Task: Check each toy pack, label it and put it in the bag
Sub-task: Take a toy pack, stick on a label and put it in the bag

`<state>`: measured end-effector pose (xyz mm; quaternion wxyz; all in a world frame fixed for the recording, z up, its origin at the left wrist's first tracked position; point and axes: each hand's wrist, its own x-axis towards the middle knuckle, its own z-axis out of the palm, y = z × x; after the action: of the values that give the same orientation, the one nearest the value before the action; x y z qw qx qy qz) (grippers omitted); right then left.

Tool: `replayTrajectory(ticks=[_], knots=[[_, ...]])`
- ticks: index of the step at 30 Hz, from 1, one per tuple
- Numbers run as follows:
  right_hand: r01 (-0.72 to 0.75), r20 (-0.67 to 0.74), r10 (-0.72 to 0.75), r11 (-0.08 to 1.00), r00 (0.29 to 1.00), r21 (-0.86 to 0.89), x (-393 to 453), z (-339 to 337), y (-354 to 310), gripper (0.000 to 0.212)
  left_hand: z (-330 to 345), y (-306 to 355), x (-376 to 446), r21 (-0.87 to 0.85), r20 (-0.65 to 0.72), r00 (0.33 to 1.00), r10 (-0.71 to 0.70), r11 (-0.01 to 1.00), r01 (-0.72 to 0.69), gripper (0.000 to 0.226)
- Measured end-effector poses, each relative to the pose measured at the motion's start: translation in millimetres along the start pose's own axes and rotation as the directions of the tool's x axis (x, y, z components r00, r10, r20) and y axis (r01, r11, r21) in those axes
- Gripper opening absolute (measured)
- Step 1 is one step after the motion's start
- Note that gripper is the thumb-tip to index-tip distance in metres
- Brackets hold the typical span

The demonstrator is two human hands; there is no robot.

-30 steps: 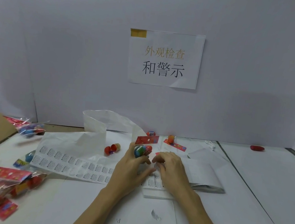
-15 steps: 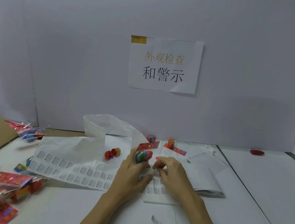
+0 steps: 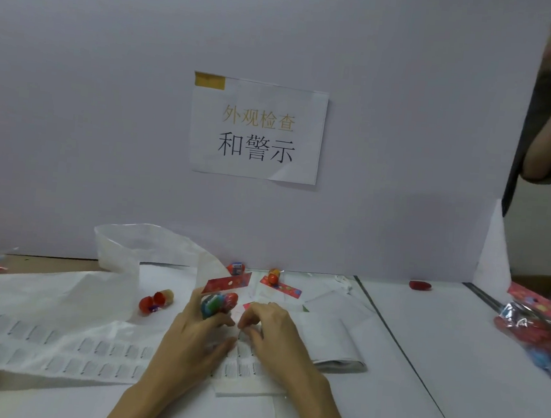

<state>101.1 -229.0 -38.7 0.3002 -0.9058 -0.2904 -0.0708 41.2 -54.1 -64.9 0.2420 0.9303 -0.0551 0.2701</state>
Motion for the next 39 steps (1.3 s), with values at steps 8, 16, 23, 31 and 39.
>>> replayTrajectory(ticks=[8,16,23,31,39], knots=[[-0.039,0.02,0.039,0.999,0.999,0.014,0,-2,0,0.011,-1,1,-2,0.0,-0.027,1.0,-0.007,1.0,0.007,0.029],[-0.016,0.054,0.015,0.999,0.998,0.029,-4,-5,-1,0.017,-47,-3,10,0.123,-0.585,0.806,-0.09,0.972,0.198,0.045],[-0.004,0.052,0.002,0.998,0.999,0.057,-2,-4,-3,0.023,-93,-57,2,0.24,-0.775,0.625,-0.097,0.869,0.433,0.034],[-0.074,0.047,0.068,0.989,0.997,0.127,0,-2,-1,0.014,-65,-39,4,0.161,-0.63,0.775,-0.052,0.967,0.196,0.04],[-0.095,0.014,0.094,0.98,0.995,0.175,-1,-5,-4,0.011,-18,9,3,-0.39,-0.214,0.958,-0.189,0.916,0.093,0.028]])
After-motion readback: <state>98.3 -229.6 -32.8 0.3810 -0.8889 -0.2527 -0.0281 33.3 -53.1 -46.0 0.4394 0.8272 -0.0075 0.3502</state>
